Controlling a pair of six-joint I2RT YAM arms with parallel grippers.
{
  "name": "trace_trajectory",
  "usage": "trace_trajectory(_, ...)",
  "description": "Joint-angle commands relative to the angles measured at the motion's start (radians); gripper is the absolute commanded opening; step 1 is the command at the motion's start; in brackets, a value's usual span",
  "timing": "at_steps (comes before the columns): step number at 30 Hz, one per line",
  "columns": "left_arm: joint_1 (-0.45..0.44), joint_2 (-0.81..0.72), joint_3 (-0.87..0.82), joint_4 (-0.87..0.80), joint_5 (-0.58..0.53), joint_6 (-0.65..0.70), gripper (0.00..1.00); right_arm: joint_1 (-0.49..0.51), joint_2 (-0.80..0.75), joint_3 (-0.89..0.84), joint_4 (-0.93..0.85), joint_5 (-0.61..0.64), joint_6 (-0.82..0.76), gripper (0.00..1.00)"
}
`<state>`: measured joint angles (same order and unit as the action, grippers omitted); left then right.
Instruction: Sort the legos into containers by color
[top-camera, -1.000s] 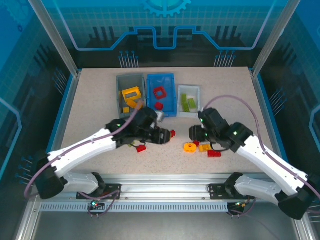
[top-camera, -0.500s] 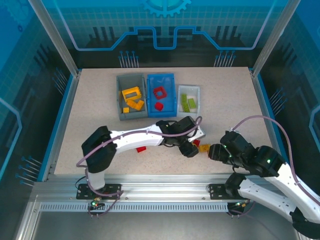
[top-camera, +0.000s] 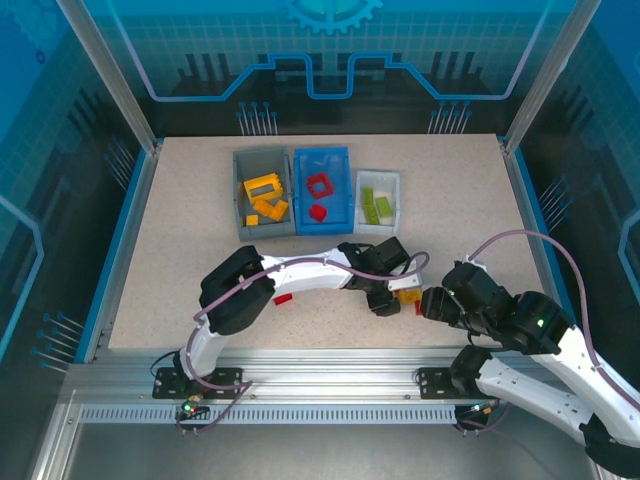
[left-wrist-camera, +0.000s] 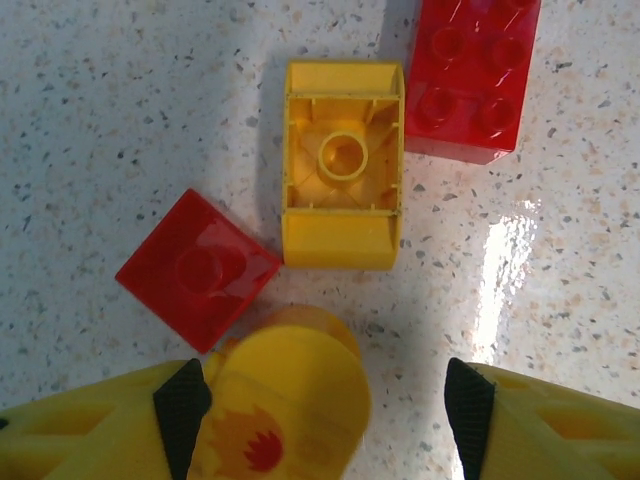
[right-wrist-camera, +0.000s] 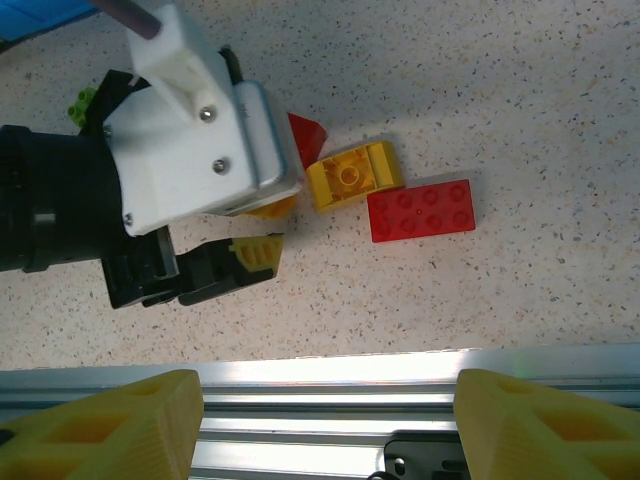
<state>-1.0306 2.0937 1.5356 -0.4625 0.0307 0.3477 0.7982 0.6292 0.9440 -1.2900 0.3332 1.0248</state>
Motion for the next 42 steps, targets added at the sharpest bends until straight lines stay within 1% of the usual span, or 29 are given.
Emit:
trace_trajectory(1,-0.003,0.055,0.016,-0.015,-0.022,0.031,0.66,0.002,-0.001,0.010,0.004,0.004,0.009,0.68)
trace_trajectory(4,-0.003,0.056,0.007,-0.003,-0.038,0.018,0.64,0.001,0.006,0.015,0.008,0.000,0.002,0.68)
trace_trajectory(8,-0.003,0.015,-0.026,0.030,-0.051,0.001,0.67,0.001,0.013,0.017,0.011,-0.002,-0.002,0.68)
trace_trajectory(10,-0.003,0.023,-0.020,0.017,-0.058,0.002,0.66,-0.001,0.013,0.013,0.018,-0.002,-0.004,0.68)
trace_trajectory(16,-0.003,0.051,-0.036,0.019,-0.057,-0.016,0.55,-0.001,0.018,0.015,0.024,-0.004,-0.004,0.67)
trace_trajectory(19,-0.003,0.053,-0.044,0.025,-0.064,-0.034,0.46,-0.002,0.012,0.010,0.023,-0.003,-0.003,0.67)
trace_trajectory(22,-0.003,0.034,-0.056,0.037,-0.066,-0.052,0.39,-0.002,0.011,0.004,0.027,-0.006,-0.004,0.67)
trace_trajectory(25,-0.001,-0.013,-0.079,0.062,-0.084,-0.092,0.35,-0.004,0.010,0.005,0.039,-0.011,-0.015,0.65)
trace_trajectory(28,0.014,-0.103,-0.121,0.087,-0.101,-0.165,0.32,-0.005,0.013,0.013,0.056,-0.011,-0.049,0.63)
trace_trajectory(31,0.049,-0.229,-0.176,0.094,-0.122,-0.245,0.32,-0.008,0.031,0.028,0.083,-0.019,-0.113,0.62)
trace_trajectory(34,0.115,-0.347,-0.213,0.050,-0.141,-0.324,0.32,-0.010,0.066,0.044,0.142,-0.053,-0.186,0.61)
trace_trajectory(37,0.210,-0.450,-0.244,-0.006,-0.163,-0.391,0.30,-0.010,0.130,0.055,0.228,-0.106,-0.269,0.60)
trace_trajectory(39,0.288,-0.508,-0.253,-0.052,-0.196,-0.436,0.29,-0.010,0.185,0.061,0.325,-0.179,-0.334,0.59)
trace_trajectory(40,0.322,-0.526,-0.251,-0.076,-0.201,-0.449,0.29,-0.009,0.211,0.065,0.371,-0.207,-0.359,0.58)
trace_trajectory(42,0.400,-0.541,-0.231,-0.131,-0.255,-0.473,0.29,-0.003,0.268,0.075,0.481,-0.261,-0.403,0.58)
